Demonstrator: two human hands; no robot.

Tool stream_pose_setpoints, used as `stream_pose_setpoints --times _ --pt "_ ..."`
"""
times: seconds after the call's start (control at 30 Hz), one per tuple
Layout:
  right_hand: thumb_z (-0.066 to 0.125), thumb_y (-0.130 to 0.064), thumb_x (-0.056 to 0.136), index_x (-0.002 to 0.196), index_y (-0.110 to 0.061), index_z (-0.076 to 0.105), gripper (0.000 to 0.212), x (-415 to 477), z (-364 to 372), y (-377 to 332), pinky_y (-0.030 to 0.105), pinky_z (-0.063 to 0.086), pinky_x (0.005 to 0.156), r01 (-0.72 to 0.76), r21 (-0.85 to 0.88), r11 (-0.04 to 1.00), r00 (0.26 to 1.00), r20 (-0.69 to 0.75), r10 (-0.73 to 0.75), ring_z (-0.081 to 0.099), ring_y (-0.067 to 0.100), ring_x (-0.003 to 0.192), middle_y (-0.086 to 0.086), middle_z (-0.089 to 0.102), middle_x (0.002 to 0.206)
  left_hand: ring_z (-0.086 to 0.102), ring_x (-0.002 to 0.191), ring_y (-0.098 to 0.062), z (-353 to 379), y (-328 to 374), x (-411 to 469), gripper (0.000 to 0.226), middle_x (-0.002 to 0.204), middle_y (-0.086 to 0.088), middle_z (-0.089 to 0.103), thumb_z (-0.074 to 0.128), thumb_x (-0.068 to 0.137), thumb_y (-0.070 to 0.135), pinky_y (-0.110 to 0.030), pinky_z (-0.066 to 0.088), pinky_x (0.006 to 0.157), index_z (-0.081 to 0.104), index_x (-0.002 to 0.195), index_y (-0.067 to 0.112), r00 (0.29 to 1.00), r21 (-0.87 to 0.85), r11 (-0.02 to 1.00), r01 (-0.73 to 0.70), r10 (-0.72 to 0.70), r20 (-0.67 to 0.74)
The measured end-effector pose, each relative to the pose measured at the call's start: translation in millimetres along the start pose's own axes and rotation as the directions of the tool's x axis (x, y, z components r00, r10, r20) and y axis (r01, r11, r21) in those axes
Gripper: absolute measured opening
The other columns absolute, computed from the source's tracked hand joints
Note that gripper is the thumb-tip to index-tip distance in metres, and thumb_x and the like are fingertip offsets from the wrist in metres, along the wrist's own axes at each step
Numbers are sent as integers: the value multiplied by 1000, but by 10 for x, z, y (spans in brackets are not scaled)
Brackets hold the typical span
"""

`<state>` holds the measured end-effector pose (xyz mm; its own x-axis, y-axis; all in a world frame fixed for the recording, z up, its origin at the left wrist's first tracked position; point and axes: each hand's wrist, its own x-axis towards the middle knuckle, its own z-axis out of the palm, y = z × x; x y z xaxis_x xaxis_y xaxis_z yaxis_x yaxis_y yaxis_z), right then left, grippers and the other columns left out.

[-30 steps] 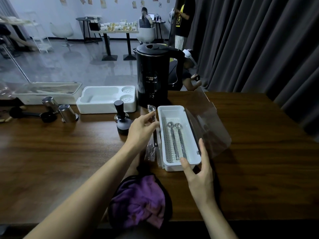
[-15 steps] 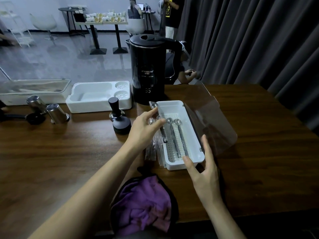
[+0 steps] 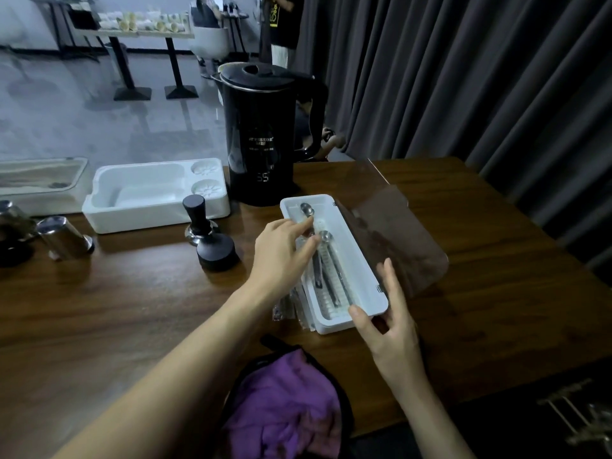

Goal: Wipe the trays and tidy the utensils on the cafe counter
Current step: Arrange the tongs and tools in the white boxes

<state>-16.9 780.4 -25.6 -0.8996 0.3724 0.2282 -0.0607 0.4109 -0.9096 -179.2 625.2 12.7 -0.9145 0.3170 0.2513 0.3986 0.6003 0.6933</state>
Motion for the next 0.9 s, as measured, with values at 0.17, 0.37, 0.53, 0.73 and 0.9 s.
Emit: stream_pose_setpoints --times 0.17,0.37,0.53,0.73,0.9 --pt "70 -59 81 154 -53 19 90 12 -7 31 47 40 115 -20 1 1000 1000 14 20 34 0 144 -27 32 157 42 140 -18 10 32 2 46 138 2 64 58 100 43 -41 35 113 60 142 25 1000 13 1000 13 -13 -29" --pt "68 -59 83 156 -46 20 89 15 -17 17 46 38 116 -11 -26 1000 1000 8 11 30 -2 146 -29 29 158 43 140 -18 81 83 28 44 135 0 67 61 99 43 -46 36 114 63 139 25 996 -27 998 48 -50 -77" --pt "66 -59 84 157 -45 19 89 24 -36 6 42 35 119 2 -40 999 1000 15 -2 26 -2 148 -24 25 162 43 140 -20 134 28 89 45 131 5 69 60 96 46 -56 32 114 64 136 29 995 3 998 65 -64 -72" --pt "66 -62 83 156 -48 19 88 15 -47 11 19 32 114 -2 -44 999 1000 24 3 26 -10 144 -37 26 155 31 147 -18 123 31 76 44 141 8 62 67 95 39 -59 8 123 62 138 32 998 119 992 48 -43 -41" --pt "71 -47 82 154 -44 23 87 10 -64 -28 -2 31 96 -35 3 999 999 37 35 33 -30 124 -63 29 127 24 152 -20 73 21 72 43 140 5 63 70 92 41 -62 -7 120 65 134 33 1000 274 962 -5 3 5"
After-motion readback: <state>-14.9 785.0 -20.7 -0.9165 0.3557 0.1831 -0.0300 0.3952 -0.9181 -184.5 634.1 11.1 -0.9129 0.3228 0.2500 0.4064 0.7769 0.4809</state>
